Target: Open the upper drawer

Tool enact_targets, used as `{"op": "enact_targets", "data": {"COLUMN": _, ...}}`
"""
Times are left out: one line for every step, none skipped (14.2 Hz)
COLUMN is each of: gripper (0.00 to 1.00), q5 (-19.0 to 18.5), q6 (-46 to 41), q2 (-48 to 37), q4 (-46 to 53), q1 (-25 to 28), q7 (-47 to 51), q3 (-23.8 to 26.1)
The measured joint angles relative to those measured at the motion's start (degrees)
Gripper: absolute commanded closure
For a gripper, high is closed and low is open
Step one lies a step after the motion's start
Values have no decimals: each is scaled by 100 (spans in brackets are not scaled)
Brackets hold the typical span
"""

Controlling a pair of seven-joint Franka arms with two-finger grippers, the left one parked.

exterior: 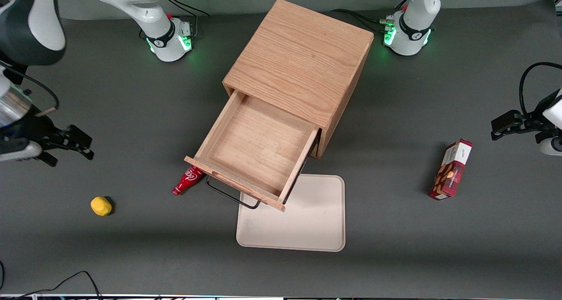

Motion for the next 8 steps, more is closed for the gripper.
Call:
{"op": "enact_targets", "data": {"gripper": 0, "q5": 0, "q6": -262, "q2": -145, "q4": -63, "q1": 5, "q7": 184, "q3": -65}}
{"op": "enact_targets", "data": {"gripper": 0, "q5": 0, "q6": -529, "q2": -261, "q4": -92, "q1": 13, "q7": 314, "q3": -135}}
{"op": "enact_targets", "data": {"gripper": 0, "q5": 0, "q6": -878, "q2": -379, "q4": -89, "q1": 16, "q7": 406, "q3": -247}}
{"op": "enact_targets", "data": {"gripper": 0, "q5": 0, "q6": -1082, "q2": -420, "q4": -50, "q1": 16, "q7": 434, "q3": -300}}
{"op": "enact_targets", "data": {"gripper": 0, "q5": 0, "q6": -1438, "q2": -421, "q4": 80, "q1": 17, "q7": 558, "q3": -326}}
{"op": "enact_targets", "data": {"gripper": 0, "q5": 0, "q6": -1730, "q2": -405, "q4": 234, "q1": 24, "q7": 874, "q3": -327}}
{"op": "enact_targets", "data": {"gripper": 0, "q5": 1, "q6": -1912, "q2": -381, "q4": 366, "q1": 48, "q7": 1277, "q3": -326}}
{"op": "enact_targets", "data": {"gripper": 0, "q5": 1, "q6": -1997, "q2": -354, "q4": 450, "q1": 67, "q7": 1560, "q3": -325}}
